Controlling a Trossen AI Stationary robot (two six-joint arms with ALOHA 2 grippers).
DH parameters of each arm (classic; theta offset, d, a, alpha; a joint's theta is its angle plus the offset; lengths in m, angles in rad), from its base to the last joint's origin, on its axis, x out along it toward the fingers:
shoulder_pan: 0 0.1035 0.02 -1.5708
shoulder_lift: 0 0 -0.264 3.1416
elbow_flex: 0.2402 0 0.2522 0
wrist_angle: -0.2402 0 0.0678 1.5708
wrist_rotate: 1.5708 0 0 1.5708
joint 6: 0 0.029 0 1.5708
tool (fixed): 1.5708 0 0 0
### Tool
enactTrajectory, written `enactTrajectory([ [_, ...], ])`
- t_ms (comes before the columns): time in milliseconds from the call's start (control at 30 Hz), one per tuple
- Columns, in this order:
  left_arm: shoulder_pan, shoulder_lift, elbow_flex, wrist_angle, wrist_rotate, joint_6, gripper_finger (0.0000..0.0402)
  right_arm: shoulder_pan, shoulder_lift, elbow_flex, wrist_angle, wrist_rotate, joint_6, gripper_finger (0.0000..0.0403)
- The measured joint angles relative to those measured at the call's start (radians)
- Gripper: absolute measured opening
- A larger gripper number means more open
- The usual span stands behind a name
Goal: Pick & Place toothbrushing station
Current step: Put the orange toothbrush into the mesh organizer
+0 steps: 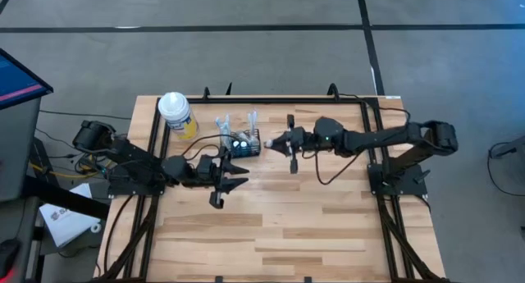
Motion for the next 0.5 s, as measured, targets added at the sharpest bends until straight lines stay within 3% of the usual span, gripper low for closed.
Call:
enactTrajectory([
  [500,0.0,0.0,0.0,0.001,0.004,0.002,0.0106,-0.121,0.202,0.055,0.176,-0.088,0.048,0.0003],
])
